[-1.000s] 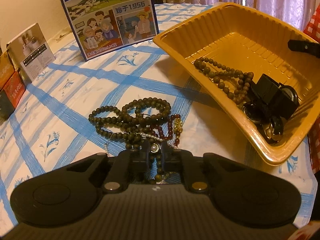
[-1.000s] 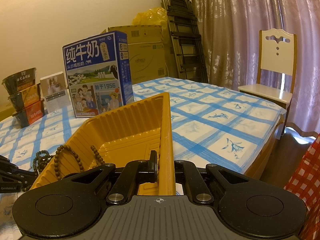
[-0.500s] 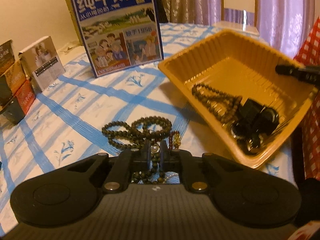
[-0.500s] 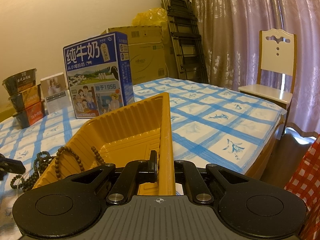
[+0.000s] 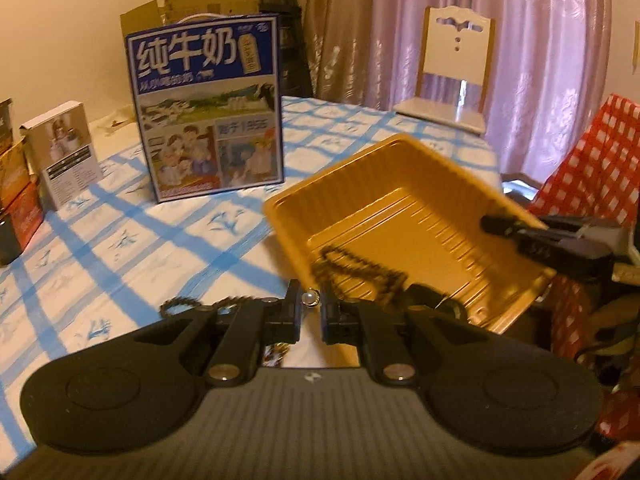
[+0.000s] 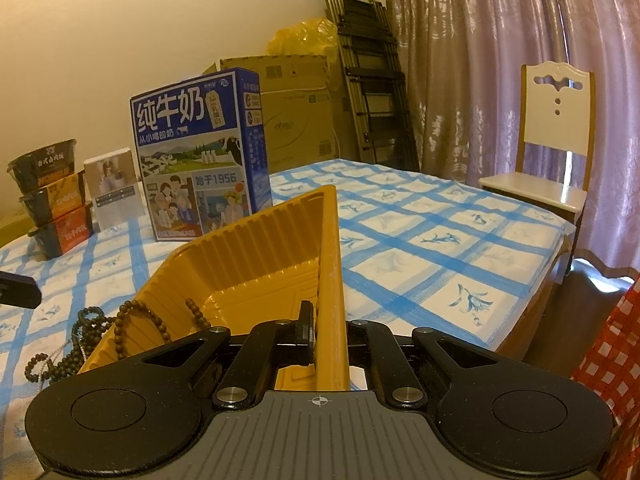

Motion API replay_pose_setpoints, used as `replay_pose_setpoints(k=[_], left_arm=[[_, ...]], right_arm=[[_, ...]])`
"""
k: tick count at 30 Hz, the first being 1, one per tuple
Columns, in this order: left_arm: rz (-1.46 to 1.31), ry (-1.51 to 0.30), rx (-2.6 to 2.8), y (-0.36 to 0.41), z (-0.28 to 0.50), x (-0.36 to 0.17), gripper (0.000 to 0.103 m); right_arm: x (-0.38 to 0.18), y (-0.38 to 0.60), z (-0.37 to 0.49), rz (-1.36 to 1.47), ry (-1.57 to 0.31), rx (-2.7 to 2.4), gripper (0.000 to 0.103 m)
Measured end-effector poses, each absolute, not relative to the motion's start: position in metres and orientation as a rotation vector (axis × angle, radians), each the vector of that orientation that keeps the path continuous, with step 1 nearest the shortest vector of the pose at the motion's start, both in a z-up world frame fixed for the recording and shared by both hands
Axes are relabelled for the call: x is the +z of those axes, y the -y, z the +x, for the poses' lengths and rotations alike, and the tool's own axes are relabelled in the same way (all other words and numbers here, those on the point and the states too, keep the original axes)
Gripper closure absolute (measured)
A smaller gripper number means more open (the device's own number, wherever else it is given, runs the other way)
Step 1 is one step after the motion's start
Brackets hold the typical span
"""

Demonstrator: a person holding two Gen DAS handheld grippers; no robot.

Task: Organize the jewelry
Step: 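Carry the bead string with the left tool into the tray and release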

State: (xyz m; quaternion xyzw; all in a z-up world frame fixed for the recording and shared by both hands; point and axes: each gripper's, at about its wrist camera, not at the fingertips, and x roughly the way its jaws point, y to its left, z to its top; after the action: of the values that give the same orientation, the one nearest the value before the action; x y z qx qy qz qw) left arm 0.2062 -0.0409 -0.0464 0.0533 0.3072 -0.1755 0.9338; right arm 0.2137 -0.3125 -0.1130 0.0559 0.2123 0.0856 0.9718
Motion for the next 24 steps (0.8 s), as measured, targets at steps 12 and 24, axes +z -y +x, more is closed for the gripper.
replay_pose_setpoints(k=[12, 24], left_arm=[[0.065, -0.612, -0.45, 0.082, 0.217, -0.042, 0.095], [0.029, -0.639, -0.519, 0.122, 0.235, -0.055, 0.095]], right_arm=[[-0.111, 0.312, 0.214, 0.116, -0.425, 0.176, 0.096], [-0.11, 0.308, 0.215, 0.121, -0.425, 0.178, 0.096]])
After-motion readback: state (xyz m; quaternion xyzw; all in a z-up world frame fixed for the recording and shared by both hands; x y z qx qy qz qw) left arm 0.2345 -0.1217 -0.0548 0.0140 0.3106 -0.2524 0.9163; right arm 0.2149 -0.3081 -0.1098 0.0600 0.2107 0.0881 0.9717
